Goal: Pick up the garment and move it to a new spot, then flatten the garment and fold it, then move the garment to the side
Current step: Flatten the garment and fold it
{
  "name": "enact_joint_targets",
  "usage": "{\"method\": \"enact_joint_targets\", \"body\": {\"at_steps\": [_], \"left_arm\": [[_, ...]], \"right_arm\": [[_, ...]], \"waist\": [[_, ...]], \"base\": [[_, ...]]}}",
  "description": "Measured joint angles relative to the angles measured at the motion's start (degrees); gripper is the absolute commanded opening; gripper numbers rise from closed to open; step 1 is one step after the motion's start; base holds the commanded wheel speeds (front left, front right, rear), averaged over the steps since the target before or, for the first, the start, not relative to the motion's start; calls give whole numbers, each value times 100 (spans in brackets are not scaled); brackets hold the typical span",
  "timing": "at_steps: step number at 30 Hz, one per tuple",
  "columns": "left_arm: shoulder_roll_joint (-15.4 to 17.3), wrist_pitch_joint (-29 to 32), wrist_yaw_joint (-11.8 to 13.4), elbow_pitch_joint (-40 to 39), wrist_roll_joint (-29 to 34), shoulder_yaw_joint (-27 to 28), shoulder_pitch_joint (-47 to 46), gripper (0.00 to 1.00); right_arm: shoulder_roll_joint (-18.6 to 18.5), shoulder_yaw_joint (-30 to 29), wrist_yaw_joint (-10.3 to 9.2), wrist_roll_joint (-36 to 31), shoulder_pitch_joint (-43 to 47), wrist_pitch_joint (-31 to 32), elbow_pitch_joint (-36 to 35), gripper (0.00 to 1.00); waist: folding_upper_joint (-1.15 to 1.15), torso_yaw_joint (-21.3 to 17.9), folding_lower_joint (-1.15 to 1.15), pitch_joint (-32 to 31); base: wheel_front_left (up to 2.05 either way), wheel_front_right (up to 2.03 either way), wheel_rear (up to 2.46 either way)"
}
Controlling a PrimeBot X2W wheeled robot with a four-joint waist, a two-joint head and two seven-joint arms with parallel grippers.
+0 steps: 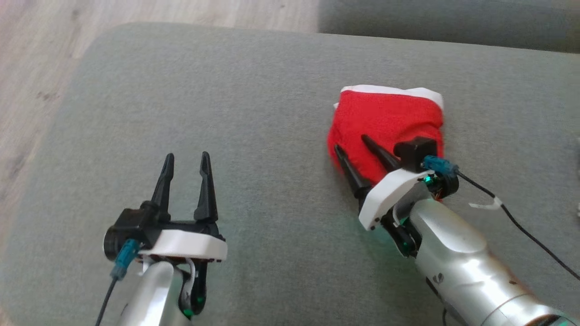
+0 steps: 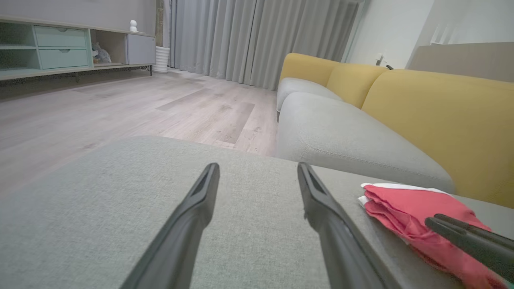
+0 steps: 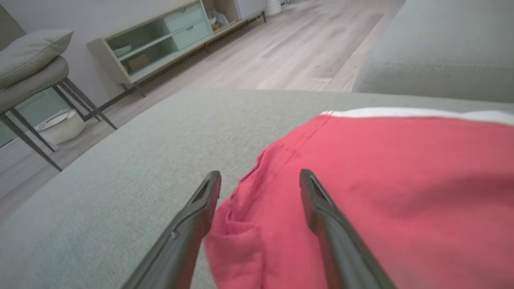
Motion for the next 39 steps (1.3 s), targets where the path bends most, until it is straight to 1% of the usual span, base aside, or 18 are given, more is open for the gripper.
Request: {"method": "enact_joint_targets", "body": {"at_steps": [2, 5, 9, 11, 14, 15, 17, 20, 23, 28, 29, 30, 33, 35, 37, 38, 39], "left_arm": [[1, 0, -41, -38, 14, 34, 0, 100], [0, 0, -48, -181, 77, 116, 1, 100], [1, 0, -49, -338, 91, 208, 5, 100], [1, 0, -97, -367, 138, 219, 8, 100], [-1, 0, -138, -372, 274, 264, 15, 100], [-1, 0, -138, -372, 274, 264, 15, 100], [0, 0, -142, -382, 292, 355, 27, 100], [0, 0, -145, -444, 314, 408, 78, 100], [0, 0, -144, -486, 360, 456, 219, 100], [1, 0, -142, -525, 337, 495, 378, 100], [1, 0, -142, -543, 337, 490, 373, 100], [1, 0, -143, -555, 337, 478, 363, 100], [1, 0, -145, -578, 338, 432, 301, 100], [1, 0, -147, -593, 337, 382, 193, 100], [0, 0, -147, -613, 337, 331, 45, 100], [0, 0, -146, -617, 312, 258, -116, 100], [0, 0, -145, -623, 276, 199, -179, 100]], "right_arm": [[-1, -68, 0, -10, -13, -121, -34, 100], [-66, -372, 0, -276, -71, -198, -219, 100], [-397, -1418, 0, -1026, -33, -204, -1166, 100], [-521, -2019, 0, -1445, 192, -225, -1633, 100], [-512, -2813, 0, -1965, 907, -245, -2220, 100], [-512, -2813, 0, -1965, 907, -245, -2220, 100], [-382, -3268, 0, -2295, 1471, -245, -2588, 100], [-169, -3573, 0, -2651, 2152, -245, -3064, 100], [14, -3706, 0, -2771, 2601, -244, -3377, 100], [54, -3786, 0, -2802, 2760, -244, -3597, 100], [56, -3758, 0, -2800, 2743, -244, -3632, 71], [58, -3729, 0, -2796, 2713, -245, -3637, 0], [79, -3654, 0, -2797, 2503, -245, -3621, 0], [78, -3588, 0, -2797, 2208, -245, -3571, 0], [77, -3496, 0, -2762, 1836, -245, -3420, 0], [70, -3349, 0, -2815, 1473, -244, -3209, 0], [70, -3285, 0, -2848, 1307, -242, -3088, 0]], "waist": [[0, -112, 0, -43], [0, -299, 0, -114], [0, -576, 0, -207], [0, -710, 0, -249], [0, -885, 0, -308], [0, -885, 0, -308], [0, -998, -1, -338], [0, -1139, 0, -357], [0, -1227, -1, -343], [0, -1284, -1, -199], [0, -1281, -1, -154], [0, -1272, -1, -98], [0, -1209, 0, 98], [0, -1139, 0, 235], [0, -1046, 1, 370], [0, -922, 1, 491], [0, -854, 1, 546]], "base": [[0, 0, 0], [0, 0, 0], [0, 0, 0], [0, 0, 0], [0, 0, 0], [0, 0, 0], [0, 0, 0], [0, 0, 0], [0, 0, 0], [0, 0, 0], [0, 0, 0], [0, 0, 0], [0, 0, 0], [0, 0, 0], [0, 0, 0], [0, 0, 0], [0, 0, 0]]}}
